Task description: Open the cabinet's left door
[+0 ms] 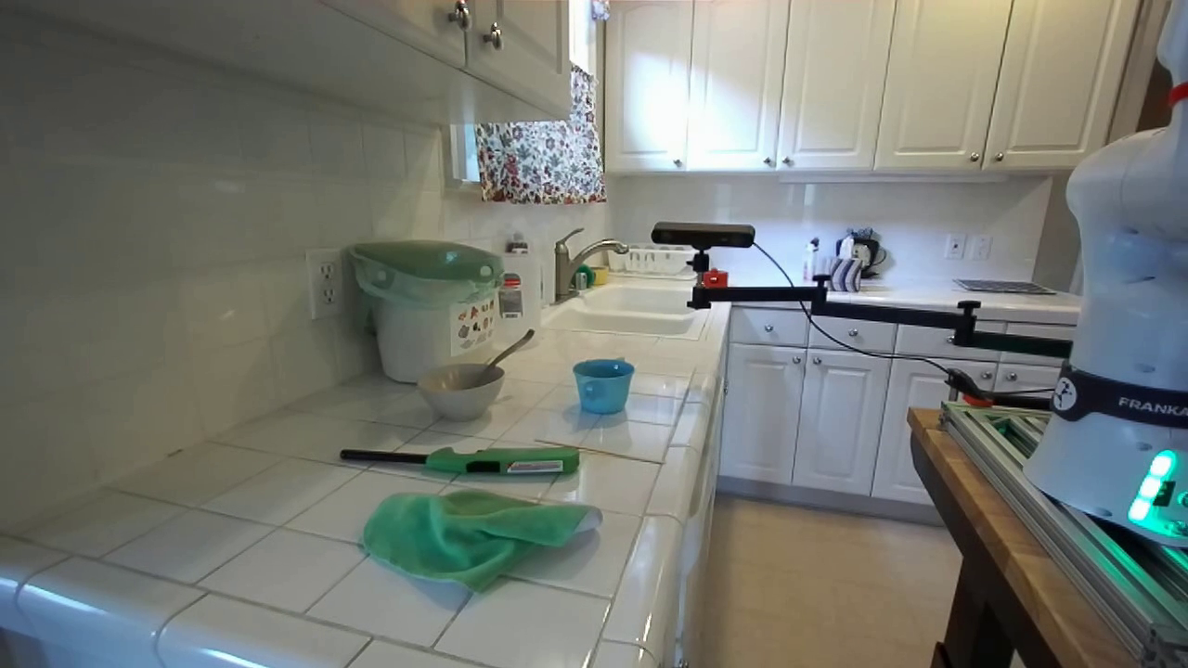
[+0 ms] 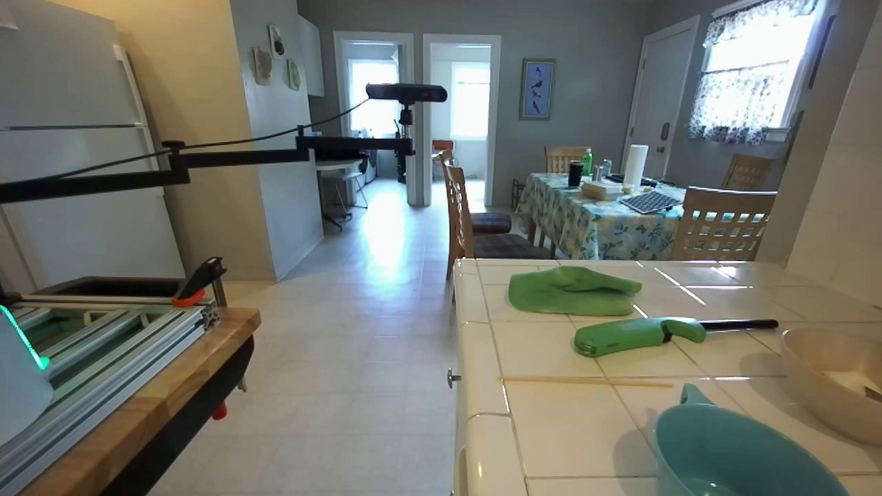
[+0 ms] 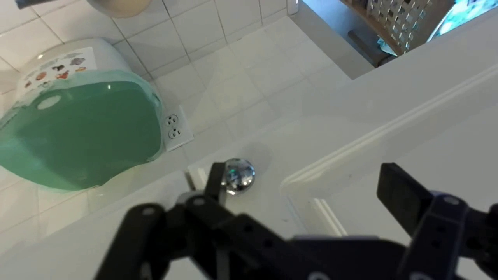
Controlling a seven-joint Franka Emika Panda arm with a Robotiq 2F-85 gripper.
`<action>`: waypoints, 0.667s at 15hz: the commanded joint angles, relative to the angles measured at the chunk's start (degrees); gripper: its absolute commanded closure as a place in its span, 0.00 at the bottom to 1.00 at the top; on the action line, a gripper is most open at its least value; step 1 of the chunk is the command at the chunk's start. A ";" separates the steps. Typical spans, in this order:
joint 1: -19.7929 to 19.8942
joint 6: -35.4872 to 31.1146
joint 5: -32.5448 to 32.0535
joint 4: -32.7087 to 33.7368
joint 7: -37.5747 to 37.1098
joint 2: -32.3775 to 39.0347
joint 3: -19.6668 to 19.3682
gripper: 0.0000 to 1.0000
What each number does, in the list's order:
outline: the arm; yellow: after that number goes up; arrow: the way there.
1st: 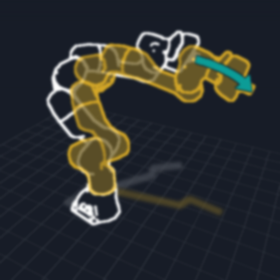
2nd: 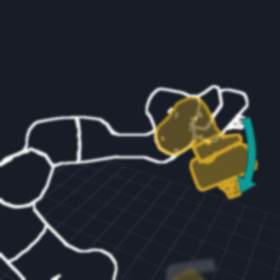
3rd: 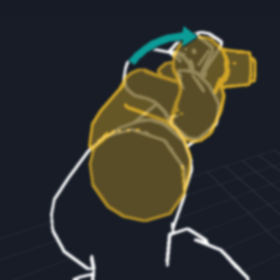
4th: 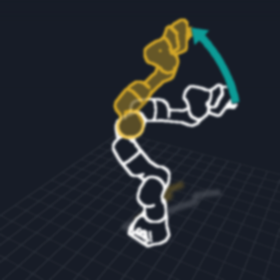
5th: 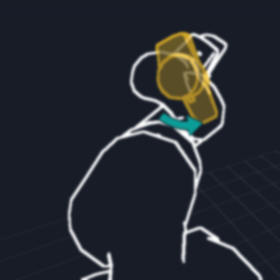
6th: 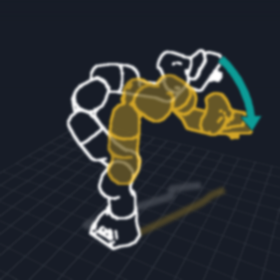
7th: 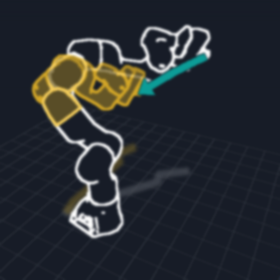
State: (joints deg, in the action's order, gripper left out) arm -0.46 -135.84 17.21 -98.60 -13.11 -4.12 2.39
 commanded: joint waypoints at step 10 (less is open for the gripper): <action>0.07 5.34 16.39 1.75 22.57 2.44 -3.83 0.00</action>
State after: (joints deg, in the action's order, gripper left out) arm -0.45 -132.47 29.61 -98.55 3.01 -2.84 -0.64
